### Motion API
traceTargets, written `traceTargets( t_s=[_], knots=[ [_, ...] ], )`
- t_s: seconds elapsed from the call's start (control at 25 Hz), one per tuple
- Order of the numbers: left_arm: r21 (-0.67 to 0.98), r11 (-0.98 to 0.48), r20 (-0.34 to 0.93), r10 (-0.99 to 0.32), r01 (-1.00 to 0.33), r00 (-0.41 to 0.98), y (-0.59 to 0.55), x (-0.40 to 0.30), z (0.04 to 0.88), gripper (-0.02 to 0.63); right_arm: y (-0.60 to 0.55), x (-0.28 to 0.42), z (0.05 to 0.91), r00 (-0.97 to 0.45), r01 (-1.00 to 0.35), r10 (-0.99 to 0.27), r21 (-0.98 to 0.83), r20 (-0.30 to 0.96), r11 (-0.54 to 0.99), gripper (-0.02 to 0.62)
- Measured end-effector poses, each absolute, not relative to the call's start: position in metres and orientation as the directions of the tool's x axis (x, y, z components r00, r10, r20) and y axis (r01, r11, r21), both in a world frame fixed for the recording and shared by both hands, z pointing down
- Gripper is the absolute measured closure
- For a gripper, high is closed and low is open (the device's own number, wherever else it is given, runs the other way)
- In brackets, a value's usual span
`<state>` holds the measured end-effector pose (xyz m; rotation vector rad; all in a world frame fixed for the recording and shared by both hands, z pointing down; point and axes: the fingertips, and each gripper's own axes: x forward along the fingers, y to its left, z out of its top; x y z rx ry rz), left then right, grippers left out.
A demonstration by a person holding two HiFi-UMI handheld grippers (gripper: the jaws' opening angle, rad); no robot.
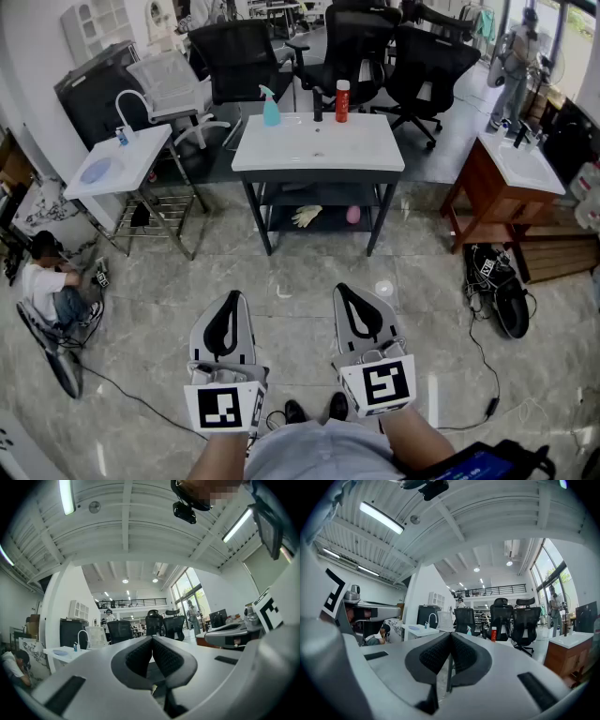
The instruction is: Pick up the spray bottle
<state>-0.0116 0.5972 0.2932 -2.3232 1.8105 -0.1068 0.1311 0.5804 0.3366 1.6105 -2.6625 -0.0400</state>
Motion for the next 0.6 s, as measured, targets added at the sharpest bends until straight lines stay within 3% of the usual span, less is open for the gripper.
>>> traceTargets(
  t_s=[0.6],
  knots=[
    [-0.213,-0.214,-0.047,-0.972,-0.953,0.229,0.607,0.037,0.299,0.59,0.586,0.183,0.344,-0.495,-0.869,-0.869,-0.012,0.014,0.495,0.58]
  ],
)
